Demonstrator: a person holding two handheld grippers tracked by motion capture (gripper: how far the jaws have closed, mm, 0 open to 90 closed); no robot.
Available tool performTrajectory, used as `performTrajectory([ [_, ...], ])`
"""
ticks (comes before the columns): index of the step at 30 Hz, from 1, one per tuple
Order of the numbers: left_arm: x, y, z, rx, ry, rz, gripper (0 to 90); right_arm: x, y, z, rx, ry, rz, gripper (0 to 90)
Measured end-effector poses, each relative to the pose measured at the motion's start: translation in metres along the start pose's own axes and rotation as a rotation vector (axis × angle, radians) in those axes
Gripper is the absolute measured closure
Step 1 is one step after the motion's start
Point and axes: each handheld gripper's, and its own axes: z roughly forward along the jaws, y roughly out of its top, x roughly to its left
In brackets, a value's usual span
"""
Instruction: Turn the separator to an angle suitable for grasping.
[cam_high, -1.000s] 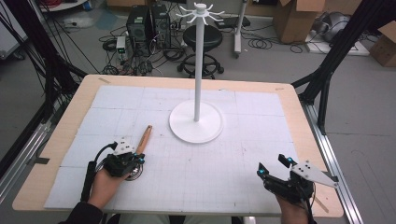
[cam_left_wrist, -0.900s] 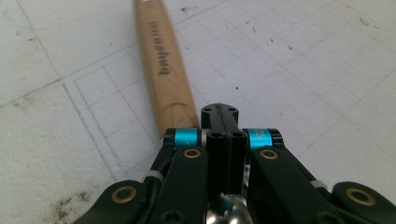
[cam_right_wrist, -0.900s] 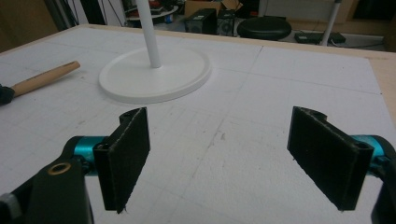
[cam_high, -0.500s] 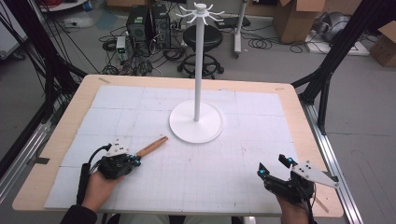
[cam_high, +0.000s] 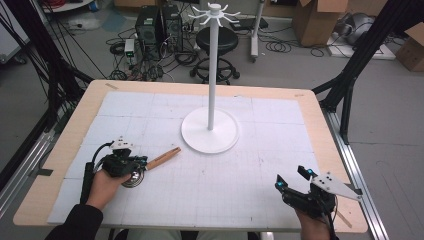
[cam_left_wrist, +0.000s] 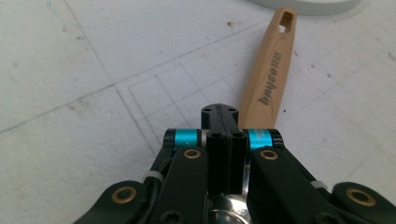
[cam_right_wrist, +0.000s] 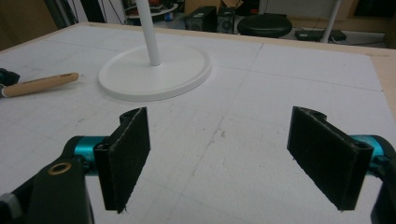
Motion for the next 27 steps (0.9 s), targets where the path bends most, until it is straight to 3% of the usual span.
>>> performTrajectory([
  [1,-0.002,-0.003,-0.001,0.027,0.020,0.046,89.7,0.000,0.000,0.000,0.000,0.002,0.004,19.8],
  [4,-0.004,-0.005,-0.003,0.022,0.017,0.056,89.7,0.001,0.000,0.000,0.001,0.000,0.004,19.8],
  [7,-0.010,-0.009,-0.004,0.018,0.034,0.097,89.7,0.001,0.001,-0.001,0.000,0.001,0.004,19.8],
  [11,-0.015,-0.015,-0.008,0.002,0.039,0.108,89.7,0.000,0.000,-0.001,-0.003,-0.002,0.003,19.8],
  [24,-0.022,-0.025,-0.023,0.017,0.047,0.139,89.7,0.001,0.000,-0.002,0.000,-0.004,0.009,19.8],
  [27,-0.021,-0.021,-0.034,-0.069,0.048,0.093,89.7,0.001,0.000,-0.002,0.001,-0.003,0.009,19.9],
])
